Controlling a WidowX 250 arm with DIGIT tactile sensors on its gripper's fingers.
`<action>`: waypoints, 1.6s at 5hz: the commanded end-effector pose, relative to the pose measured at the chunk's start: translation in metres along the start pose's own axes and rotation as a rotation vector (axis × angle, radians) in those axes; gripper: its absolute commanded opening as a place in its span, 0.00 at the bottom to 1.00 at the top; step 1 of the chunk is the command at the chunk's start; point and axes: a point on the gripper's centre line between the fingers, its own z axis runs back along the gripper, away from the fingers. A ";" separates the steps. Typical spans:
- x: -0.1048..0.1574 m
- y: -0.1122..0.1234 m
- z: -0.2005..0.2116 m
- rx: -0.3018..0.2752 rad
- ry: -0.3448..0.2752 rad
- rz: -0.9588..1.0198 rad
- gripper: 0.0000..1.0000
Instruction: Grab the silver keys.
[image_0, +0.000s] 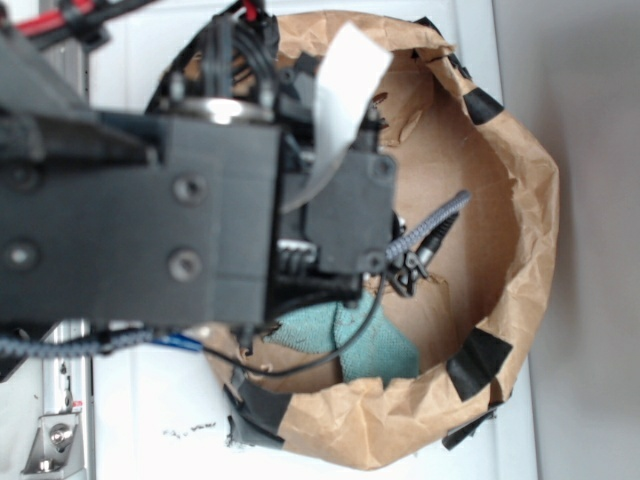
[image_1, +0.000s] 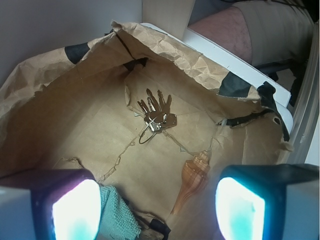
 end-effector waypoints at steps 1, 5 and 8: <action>0.010 0.013 0.011 -0.025 -0.022 0.021 1.00; 0.034 -0.011 -0.074 -0.179 -0.079 -0.088 1.00; 0.029 -0.017 -0.095 -0.163 -0.089 0.028 1.00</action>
